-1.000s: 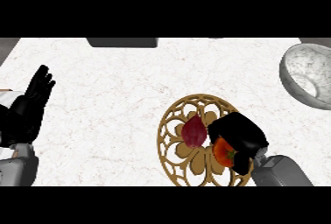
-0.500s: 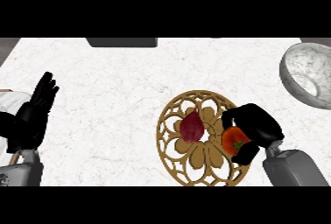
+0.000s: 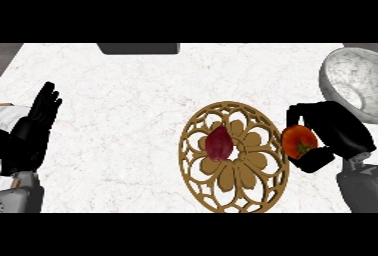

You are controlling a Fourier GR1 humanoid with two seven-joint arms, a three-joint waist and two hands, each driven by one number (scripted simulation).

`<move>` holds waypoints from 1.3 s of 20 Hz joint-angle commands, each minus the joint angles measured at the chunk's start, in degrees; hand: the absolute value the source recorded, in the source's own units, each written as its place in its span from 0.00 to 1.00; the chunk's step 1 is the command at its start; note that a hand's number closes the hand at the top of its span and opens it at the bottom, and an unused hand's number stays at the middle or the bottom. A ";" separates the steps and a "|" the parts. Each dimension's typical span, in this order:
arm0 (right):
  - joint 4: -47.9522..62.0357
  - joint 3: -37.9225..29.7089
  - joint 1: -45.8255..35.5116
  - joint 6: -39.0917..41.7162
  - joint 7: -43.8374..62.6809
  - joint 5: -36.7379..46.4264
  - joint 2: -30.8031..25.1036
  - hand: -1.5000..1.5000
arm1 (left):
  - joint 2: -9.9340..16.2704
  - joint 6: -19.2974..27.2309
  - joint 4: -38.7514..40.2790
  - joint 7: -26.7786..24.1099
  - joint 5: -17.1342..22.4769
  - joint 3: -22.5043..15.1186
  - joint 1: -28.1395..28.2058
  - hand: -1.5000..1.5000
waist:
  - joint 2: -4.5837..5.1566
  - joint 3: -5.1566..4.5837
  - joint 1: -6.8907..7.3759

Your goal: Pick the tomato from the placemat and place it in the bowl

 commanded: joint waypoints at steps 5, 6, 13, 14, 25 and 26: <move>-16.81 -14.83 -3.44 -1.82 5.98 -7.25 -0.03 1.00 | -0.33 1.26 0.39 0.64 -0.90 0.15 -1.01 0.50 | -0.33 0.03 -1.22; -16.56 -16.61 -7.70 0.03 9.01 -8.91 0.78 1.00 | -0.19 0.11 -0.20 1.31 0.17 0.23 -0.16 0.50 | -0.25 0.01 -0.39; -12.18 -25.94 -11.93 3.90 11.65 -16.03 -3.61 1.00 | 0.19 -0.02 1.27 2.47 -0.95 -0.12 -3.84 0.50 | 0.15 0.03 0.28; -9.76 -28.35 -15.67 6.19 12.51 -18.04 -6.24 1.00 | -0.57 -0.60 0.34 -1.85 -0.25 0.57 1.92 0.50 | 0.13 0.02 0.61; 26.87 -29.15 -21.51 -10.20 -8.97 -15.47 -11.16 1.00 | 0.38 -1.25 5.40 -0.98 0.40 1.82 -5.26 0.50 | 0.54 0.07 1.21; 31.01 -29.72 -24.61 -8.35 -9.70 -16.28 -14.10 1.00 | -0.28 -1.02 3.81 -2.45 -1.00 0.62 -2.06 0.50 | 0.48 0.06 1.39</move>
